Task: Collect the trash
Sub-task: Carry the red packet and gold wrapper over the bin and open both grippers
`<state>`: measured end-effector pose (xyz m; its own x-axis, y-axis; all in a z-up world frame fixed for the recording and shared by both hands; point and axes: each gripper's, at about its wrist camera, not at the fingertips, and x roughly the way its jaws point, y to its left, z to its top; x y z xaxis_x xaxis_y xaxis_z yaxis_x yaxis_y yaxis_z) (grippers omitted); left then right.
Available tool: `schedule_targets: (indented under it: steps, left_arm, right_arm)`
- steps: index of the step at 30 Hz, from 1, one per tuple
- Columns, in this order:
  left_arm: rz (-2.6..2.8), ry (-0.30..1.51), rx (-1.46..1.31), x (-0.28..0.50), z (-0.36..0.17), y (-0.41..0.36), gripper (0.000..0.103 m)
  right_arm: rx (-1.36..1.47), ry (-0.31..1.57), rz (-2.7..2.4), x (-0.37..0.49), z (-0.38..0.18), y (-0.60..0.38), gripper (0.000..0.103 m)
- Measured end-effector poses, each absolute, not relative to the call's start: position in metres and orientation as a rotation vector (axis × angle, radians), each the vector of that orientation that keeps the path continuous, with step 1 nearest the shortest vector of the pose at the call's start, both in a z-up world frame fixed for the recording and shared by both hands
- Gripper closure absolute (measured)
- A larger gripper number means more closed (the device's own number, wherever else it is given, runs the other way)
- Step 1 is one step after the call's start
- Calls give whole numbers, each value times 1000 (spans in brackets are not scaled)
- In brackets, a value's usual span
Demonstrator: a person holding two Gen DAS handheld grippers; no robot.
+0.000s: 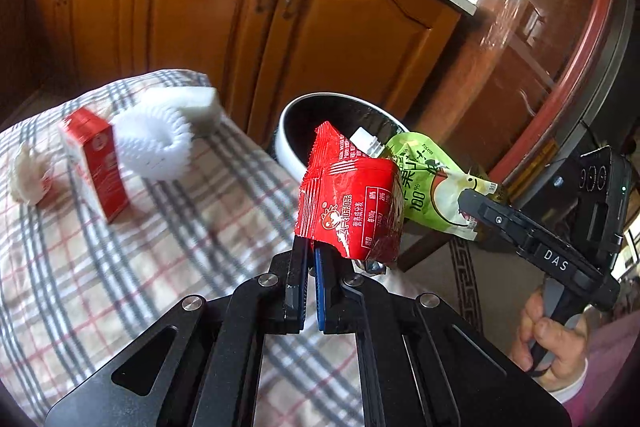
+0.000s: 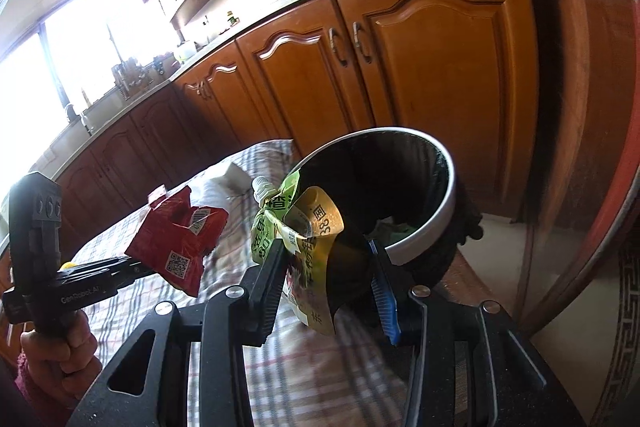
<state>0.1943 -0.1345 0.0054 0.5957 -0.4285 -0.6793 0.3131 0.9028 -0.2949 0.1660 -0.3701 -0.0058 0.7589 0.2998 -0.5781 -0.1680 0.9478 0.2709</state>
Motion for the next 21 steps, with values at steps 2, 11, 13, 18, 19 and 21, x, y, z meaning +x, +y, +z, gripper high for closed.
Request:
schedule_targets:
  steps: [2, 11, 13, 18, 19, 21]
  left_arm:
    - [-436, 831, -139, 199, 5, -141, 101]
    - [-451, 846, -111, 230, 6, -166, 101]
    - [-452, 852, -111, 238, 6, -170, 101]
    - [-452, 863, -104, 259, 5, -180, 101]
    - [-451, 864, -99, 263, 5, -182, 101]
    - [-449, 872, -89, 270, 3, -187, 101]
  right_arm:
    - [208, 661, 245, 169, -6, -375, 61]
    - [198, 661, 187, 190, -4, -396, 61]
    - [188, 662, 176, 198, -3, -398, 61]
    - [165, 679, 157, 217, -4, -401, 61]
    - [161, 684, 153, 221, -4, -402, 61]
    - [148, 695, 148, 228, -6, -402, 61]
